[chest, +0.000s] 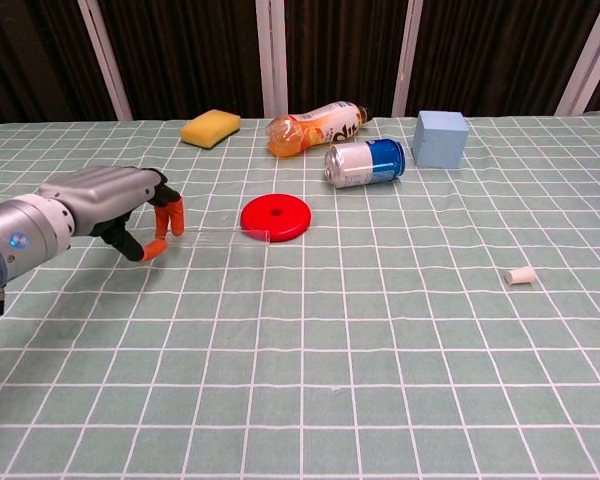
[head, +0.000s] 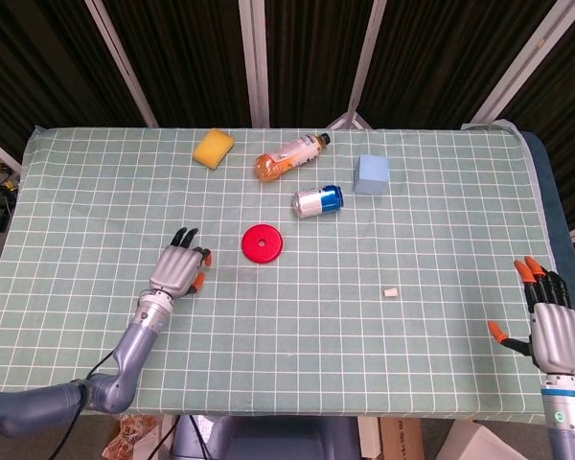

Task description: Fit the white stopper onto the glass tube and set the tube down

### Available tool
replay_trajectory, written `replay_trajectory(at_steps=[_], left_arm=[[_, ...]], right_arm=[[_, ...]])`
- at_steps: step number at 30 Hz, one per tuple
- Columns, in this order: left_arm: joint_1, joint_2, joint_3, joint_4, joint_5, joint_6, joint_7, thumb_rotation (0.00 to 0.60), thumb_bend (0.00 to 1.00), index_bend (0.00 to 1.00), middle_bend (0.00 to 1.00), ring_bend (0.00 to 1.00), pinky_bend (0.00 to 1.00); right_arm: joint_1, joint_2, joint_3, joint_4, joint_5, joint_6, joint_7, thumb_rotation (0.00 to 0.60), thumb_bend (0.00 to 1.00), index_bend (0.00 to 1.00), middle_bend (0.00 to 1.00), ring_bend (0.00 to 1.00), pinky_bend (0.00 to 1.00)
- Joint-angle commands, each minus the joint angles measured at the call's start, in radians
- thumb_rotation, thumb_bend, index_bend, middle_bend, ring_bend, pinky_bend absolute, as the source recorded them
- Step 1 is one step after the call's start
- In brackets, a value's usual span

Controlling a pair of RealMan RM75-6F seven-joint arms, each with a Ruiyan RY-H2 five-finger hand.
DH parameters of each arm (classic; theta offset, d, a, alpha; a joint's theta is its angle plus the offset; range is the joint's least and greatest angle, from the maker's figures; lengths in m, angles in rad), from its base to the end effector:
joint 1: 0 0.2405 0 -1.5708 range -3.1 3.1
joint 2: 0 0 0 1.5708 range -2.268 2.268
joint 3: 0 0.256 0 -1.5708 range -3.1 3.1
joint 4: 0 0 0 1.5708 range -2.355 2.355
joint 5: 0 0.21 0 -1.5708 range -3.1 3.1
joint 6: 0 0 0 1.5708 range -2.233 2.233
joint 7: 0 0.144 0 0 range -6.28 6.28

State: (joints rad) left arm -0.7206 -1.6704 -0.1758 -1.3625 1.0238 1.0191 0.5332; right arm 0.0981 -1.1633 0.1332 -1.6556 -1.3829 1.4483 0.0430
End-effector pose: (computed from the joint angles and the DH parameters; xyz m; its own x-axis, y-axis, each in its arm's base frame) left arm -0.1652 0.3443 -0.0395 0.5451 0.2154 0.8102 0.8270 -0.2968 -0.4775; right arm -0.3062 -0.2005 0.1536 0.2521 0.0445 0.9667 -0.9655 0.0792 0.2481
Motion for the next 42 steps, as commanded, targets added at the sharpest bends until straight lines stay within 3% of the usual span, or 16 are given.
replay_trajectory(at_steps=[1, 12, 17, 24, 32, 42], left_arm=[[0.000, 0.013, -0.014, -0.009, 0.015, 0.011, -0.026, 0.600, 0.63, 0.48, 0.48, 0.06, 0.00], [0.010, 0.074, -0.033, -0.042, 0.138, 0.063, -0.159, 0.600, 0.63, 0.47, 0.48, 0.06, 0.00], [0.012, 0.121, -0.045, -0.078, 0.176, 0.077, -0.200, 0.600, 0.63, 0.47, 0.48, 0.06, 0.00], [0.017, 0.181, -0.057, -0.136, 0.199, 0.092, -0.222, 0.600, 0.63, 0.47, 0.48, 0.06, 0.00], [0.026, 0.224, -0.057, -0.194, 0.206, 0.102, -0.224, 0.600, 0.63, 0.47, 0.48, 0.06, 0.00], [0.024, 0.240, -0.057, -0.237, 0.213, 0.112, -0.211, 0.600, 0.63, 0.47, 0.48, 0.06, 0.00]], right_arm=[[0.000, 0.000, 0.000, -0.001, 0.000, 0.000, 0.000, 0.600, 0.26, 0.00, 0.00, 0.00, 0.00], [0.015, 0.000, -0.002, -0.008, 0.013, -0.034, -0.023, 0.600, 0.26, 0.01, 0.00, 0.00, 0.00], [0.062, -0.009, 0.006, 0.005, -0.010, -0.077, -0.072, 0.600, 0.26, 0.22, 0.07, 0.00, 0.00], [0.163, -0.047, 0.033, 0.016, 0.024, -0.208, -0.132, 0.600, 0.26, 0.39, 0.16, 0.00, 0.00], [0.261, -0.144, 0.036, 0.085, 0.041, -0.314, -0.216, 0.600, 0.26, 0.44, 0.19, 0.00, 0.00], [0.319, -0.241, 0.022, 0.187, 0.049, -0.370, -0.245, 0.600, 0.26, 0.47, 0.20, 0.00, 0.00]])
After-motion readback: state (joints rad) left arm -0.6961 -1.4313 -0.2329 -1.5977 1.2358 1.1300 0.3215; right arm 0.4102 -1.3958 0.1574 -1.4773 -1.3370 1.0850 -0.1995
